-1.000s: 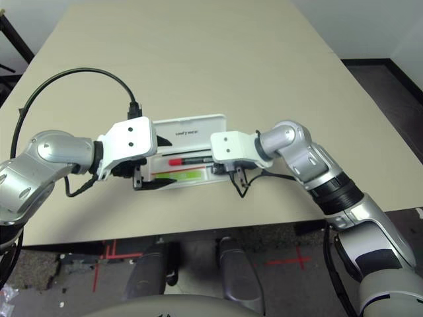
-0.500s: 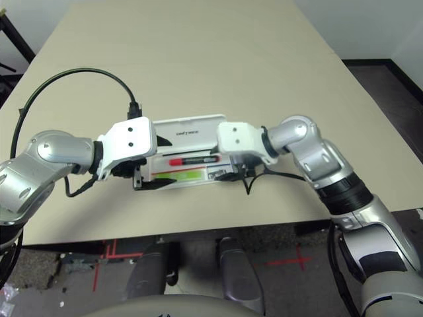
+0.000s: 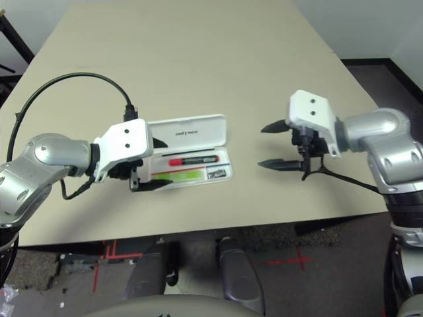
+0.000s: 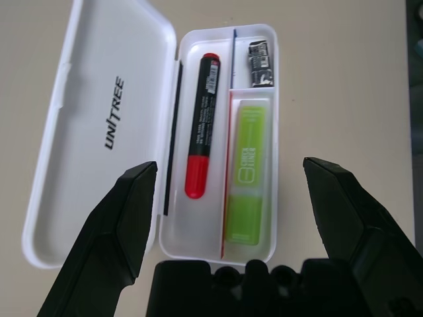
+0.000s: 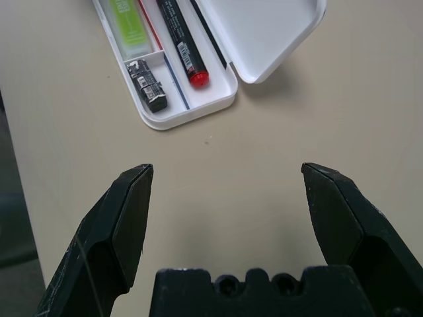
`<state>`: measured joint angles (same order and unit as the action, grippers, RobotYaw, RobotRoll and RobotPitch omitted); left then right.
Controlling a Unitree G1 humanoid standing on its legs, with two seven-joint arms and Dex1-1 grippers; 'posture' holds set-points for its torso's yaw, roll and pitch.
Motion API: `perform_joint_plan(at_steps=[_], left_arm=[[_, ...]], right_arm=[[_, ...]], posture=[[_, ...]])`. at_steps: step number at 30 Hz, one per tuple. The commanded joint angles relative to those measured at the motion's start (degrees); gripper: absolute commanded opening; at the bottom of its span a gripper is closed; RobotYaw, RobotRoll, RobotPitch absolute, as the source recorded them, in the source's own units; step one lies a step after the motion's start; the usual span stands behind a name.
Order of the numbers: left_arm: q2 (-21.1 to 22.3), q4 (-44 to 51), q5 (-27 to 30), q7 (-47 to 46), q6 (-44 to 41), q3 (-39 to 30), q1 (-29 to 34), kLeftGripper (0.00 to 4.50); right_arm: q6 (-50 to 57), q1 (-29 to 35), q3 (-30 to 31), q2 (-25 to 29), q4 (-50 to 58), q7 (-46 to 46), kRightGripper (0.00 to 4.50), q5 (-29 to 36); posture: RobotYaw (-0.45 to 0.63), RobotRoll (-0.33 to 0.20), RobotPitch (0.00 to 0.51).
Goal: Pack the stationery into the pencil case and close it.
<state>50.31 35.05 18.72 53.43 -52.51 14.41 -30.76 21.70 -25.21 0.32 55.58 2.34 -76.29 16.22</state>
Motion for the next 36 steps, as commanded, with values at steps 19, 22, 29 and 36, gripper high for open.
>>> perform_joint_plan(at_steps=[19, 22, 29, 36], left_arm=[[8.2, -22.1, -14.1, -1.7, 15.8, 0.1, 3.1, 0.04], [6.7, -27.1, -17.7, -2.2, 20.5, 1.3, 1.6, 0.04], [0.4, -37.4, -23.8, -3.9, 28.4, 3.0, -3.0, 0.04], [-5.4, -42.3, -26.3, -4.6, 32.2, 2.6, -5.5, 0.04]], right_arm=[[0.0, -0.4, 0.6, -1.0, 0.6, 1.8, 4.50, 1.2], [0.1, -0.1, 0.4, -1.0, 1.0, 1.9, 4.50, 1.3], [0.4, 0.3, 0.0, -0.5, 1.6, 2.1, 4.50, 1.6], [0.7, 0.6, -0.1, -0.1, 2.1, 2.3, 4.50, 1.7]], posture=[[-0.02, 0.000, 0.139], [-0.02, 0.000, 0.137], [-0.05, 0.000, 0.133], [-0.05, 0.000, 0.135]])
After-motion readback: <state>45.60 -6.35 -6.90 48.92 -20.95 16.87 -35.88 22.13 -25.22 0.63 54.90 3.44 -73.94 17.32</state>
